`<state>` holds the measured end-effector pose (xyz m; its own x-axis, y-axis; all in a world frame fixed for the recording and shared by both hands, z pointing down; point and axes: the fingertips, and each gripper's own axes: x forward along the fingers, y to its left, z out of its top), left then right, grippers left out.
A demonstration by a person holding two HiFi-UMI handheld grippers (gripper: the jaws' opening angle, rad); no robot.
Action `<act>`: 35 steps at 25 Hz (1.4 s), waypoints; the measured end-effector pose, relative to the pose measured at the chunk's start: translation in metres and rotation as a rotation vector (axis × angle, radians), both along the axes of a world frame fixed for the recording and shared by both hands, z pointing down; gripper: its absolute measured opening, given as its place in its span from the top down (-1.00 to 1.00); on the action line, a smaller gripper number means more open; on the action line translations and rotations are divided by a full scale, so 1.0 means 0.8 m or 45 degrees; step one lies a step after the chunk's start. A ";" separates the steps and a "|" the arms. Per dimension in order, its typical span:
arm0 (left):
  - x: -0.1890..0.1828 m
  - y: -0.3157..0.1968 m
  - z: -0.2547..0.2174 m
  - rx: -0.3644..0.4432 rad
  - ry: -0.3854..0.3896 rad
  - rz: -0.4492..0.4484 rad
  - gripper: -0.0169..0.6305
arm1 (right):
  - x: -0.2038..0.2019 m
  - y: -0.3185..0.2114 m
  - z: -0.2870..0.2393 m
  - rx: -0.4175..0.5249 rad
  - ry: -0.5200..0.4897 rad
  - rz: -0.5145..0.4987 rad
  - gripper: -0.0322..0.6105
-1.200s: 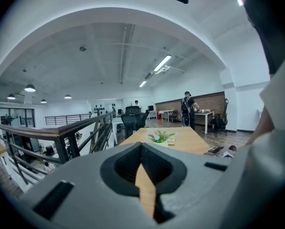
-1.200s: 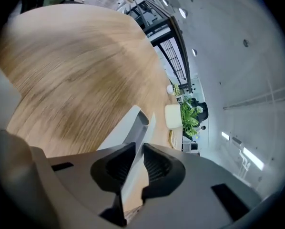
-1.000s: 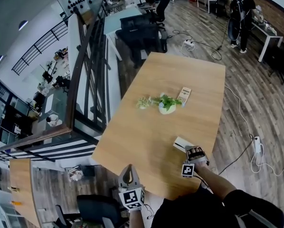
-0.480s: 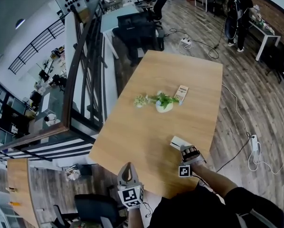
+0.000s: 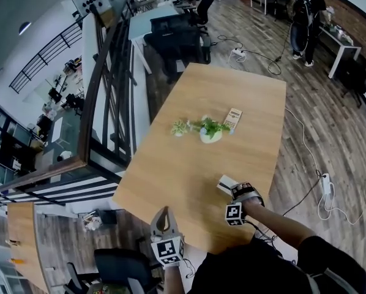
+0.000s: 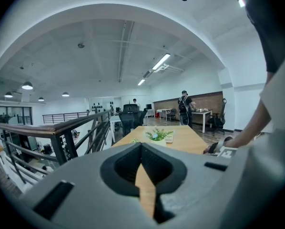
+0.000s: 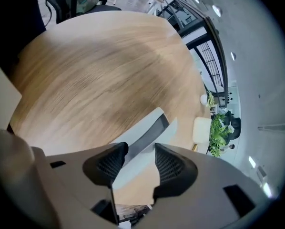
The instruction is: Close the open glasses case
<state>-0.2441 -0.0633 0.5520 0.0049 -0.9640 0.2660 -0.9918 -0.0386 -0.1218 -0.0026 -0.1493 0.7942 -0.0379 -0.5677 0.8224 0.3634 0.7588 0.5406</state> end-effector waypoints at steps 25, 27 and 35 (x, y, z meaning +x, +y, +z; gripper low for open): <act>-0.015 0.021 -0.007 -0.002 -0.008 -0.050 0.95 | -0.018 0.029 0.022 -0.403 -0.038 0.134 0.49; -0.016 0.023 -0.007 -0.003 -0.010 -0.053 0.95 | -0.020 0.026 0.016 -0.450 -0.090 0.188 0.55; -0.013 0.031 -0.008 0.005 -0.019 -0.049 0.95 | -0.020 0.024 -0.030 -0.533 -0.484 0.373 0.82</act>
<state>-0.2542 -0.0385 0.5453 -0.0360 -0.9645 0.2617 -0.9907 0.0000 -0.1364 -0.0187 -0.1299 0.7706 -0.2625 -0.2323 0.9366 -0.0503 0.9726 0.2271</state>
